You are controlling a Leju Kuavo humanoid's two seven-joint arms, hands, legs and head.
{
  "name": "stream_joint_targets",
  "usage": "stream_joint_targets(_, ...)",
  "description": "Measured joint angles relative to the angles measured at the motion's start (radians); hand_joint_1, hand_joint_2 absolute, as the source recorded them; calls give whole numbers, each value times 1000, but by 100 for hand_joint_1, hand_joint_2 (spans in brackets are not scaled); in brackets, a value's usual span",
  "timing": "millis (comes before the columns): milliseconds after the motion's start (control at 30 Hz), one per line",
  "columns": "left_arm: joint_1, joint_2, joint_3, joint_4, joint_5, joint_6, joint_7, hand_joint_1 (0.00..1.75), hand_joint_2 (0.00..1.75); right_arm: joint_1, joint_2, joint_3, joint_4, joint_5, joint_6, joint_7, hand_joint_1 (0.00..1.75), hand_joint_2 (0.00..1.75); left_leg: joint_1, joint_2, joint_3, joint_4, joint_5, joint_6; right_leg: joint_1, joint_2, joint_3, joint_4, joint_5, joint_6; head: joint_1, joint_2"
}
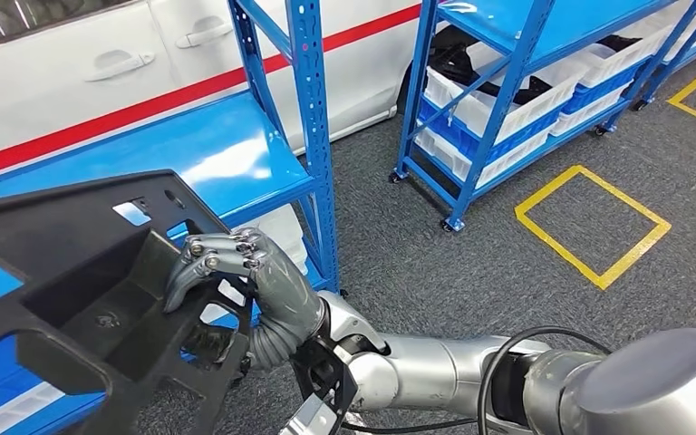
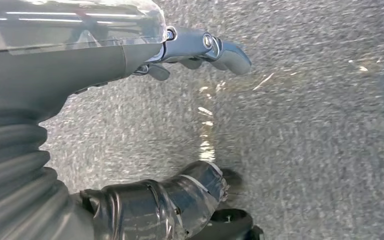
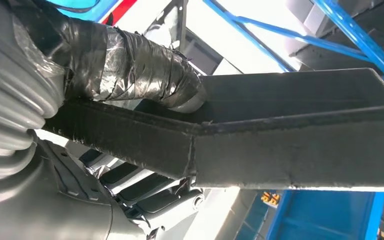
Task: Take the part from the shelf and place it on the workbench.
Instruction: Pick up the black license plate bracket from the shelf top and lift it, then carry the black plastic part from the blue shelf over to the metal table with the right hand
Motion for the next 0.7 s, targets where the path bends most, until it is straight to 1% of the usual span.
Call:
stream_joint_targets(33, 0, 0, 0, 0, 0, 0, 0, 0, 175, 0, 0, 0, 0, -1, 0, 0, 175, 175, 2, 0, 7, 37, 1, 0, 2, 0, -16, 0, 13, 0, -1, 0)
stream_joint_targets(67, 0, 0, -1, 0, 0, 0, 1, 0, 175, 0, 0, 0, 0, -2, 0, 0, 175, 175, 3, 0, 26, 48, 24, 2, 4, -1, -34, 1, 26, 0, -1, 0)
stream_joint_targets(100, 0, 0, -1, 0, 0, 0, 2, 0, 175, 0, 0, 0, 0, -2, -1, 0, 175, 175, 2, -1, 58, 27, 57, 7, 5, -1, -50, 1, 38, 1, -2, 0)
stream_joint_targets(133, 0, 0, -2, 0, 0, 0, 3, 0, 175, 0, 0, 0, 0, -2, -1, 0, 175, 175, 0, -2, 108, -25, 79, 14, 6, 0, -63, 1, 49, 2, -2, 0)
stream_joint_targets(167, -1, 1, -2, 0, 0, 0, 4, 0, 175, 1, 0, 0, 0, -1, -2, -1, 175, 175, -4, -3, 167, -103, 78, 22, 6, 0, -72, 0, 60, 4, -1, 0)
stream_joint_targets(200, -2, 1, -2, 0, 1, 0, 4, 0, 175, 1, 1, 0, 0, 0, -3, -1, 175, 175, -8, -4, 219, -180, 65, 27, 4, 0, -77, -3, 71, 9, -1, 0)
stream_joint_targets(233, -2, 2, -2, 0, 2, 1, 5, 0, 175, 2, 1, 0, 0, 1, -4, -2, 175, 175, -14, -5, 255, -237, 51, 31, 1, -1, -78, -8, 81, 14, -1, 0)
stream_joint_targets(267, -3, 3, -2, 0, 4, 1, 6, 0, 175, 2, 1, 0, 0, 2, -6, -3, 175, 175, -20, -6, 271, -272, 44, 34, -4, -2, -78, -16, 93, 21, -1, 0)
stream_joint_targets(300, -1, 4, -2, 0, 6, 1, 8, 0, 175, 3, 2, 0, 0, 2, -7, -4, 175, 175, -25, -6, 271, -287, 56, 38, -9, -2, -79, -25, 106, 27, -1, 0)
stream_joint_targets(333, -1, 4, -2, 0, 8, 0, 10, 0, 175, 3, 2, 0, 1, 1, -8, -5, 175, 175, -27, -3, 267, -298, 75, 43, -12, -1, -82, -30, 109, 31, -4, 0)
stream_joint_targets(367, -1, 4, -2, 0, 9, -1, 13, 0, 175, 4, 3, 0, 2, 1, -9, -6, 175, 175, -28, 0, 263, -312, 94, 50, -12, 0, -87, -27, 95, 33, -6, 0)
stream_joint_targets(400, 0, 4, -3, 0, 11, -2, 16, 0, 175, 5, 3, 0, 4, 1, -9, -7, 175, 175, -26, 4, 256, -323, 112, 57, -10, 1, -95, -4, 59, 34, -8, 0)
stream_joint_targets(433, 1, 4, -3, 0, 13, -4, 17, 0, 175, 5, 3, 0, 5, 0, -10, -8, 175, 175, -24, 7, 244, -325, 127, 62, -9, 1, -105, 38, 5, 34, -11, 0)
stream_joint_targets(467, 2, 5, -3, 0, 14, -5, 18, 0, 175, 5, 3, 0, 6, 0, -10, -9, 175, 175, -24, 8, 227, -323, 138, 66, -8, 1, -114, 96, -48, 36, -11, 0)
stream_joint_targets(500, 3, 6, -3, 0, 14, -7, 19, 0, 175, 5, 3, 0, 7, -1, -10, -10, 175, 175, -24, 9, 207, -316, 149, 68, -7, 1, -122, 159, -87, 38, -12, 0)
stream_joint_targets(533, 3, 7, -3, 0, 14, -8, 19, 0, 175, 5, 3, 0, 8, -1, -10, -11, 175, 175, -23, 10, 185, -307, 159, 67, -8, 1, -124, 212, -96, 42, -12, 0)
stream_joint_targets(567, 3, 7, -3, 0, 12, -10, 19, 0, 175, 5, 3, 0, 8, -2, -10, -11, 175, 175, -22, 10, 162, -296, 167, 65, -9, 1, -116, 241, -82, 47, -13, 0)
stream_joint_targets(600, 3, 7, -3, 0, 10, -13, 18, 0, 175, 4, 3, 0, 9, -2, -11, -11, 175, 175, -20, 10, 137, -282, 175, 61, -11, 1, -95, 240, -54, 52, -12, 0)
stream_joint_targets(633, 4, 7, -3, 0, 7, -15, 17, 0, 175, 4, 3, 0, 10, -2, -11, -11, 175, 175, -17, 10, 112, -266, 180, 57, -14, 0, -59, 208, -27, 57, -12, 0)
stream_joint_targets(667, 4, 7, -4, 0, 4, -16, 14, 0, 175, 2, 3, 0, 10, -1, -12, -11, 175, 175, -16, 10, 89, -248, 184, 52, -16, -1, -12, 149, -26, 62, -11, 0)
stream_joint_targets(700, 5, 7, -4, 0, -1, -17, 9, 0, 175, 2, 4, 0, 11, 0, -13, -11, 175, 175, -14, 10, 69, -228, 186, 47, -15, 0, 32, 88, -39, 61, -10, 0)
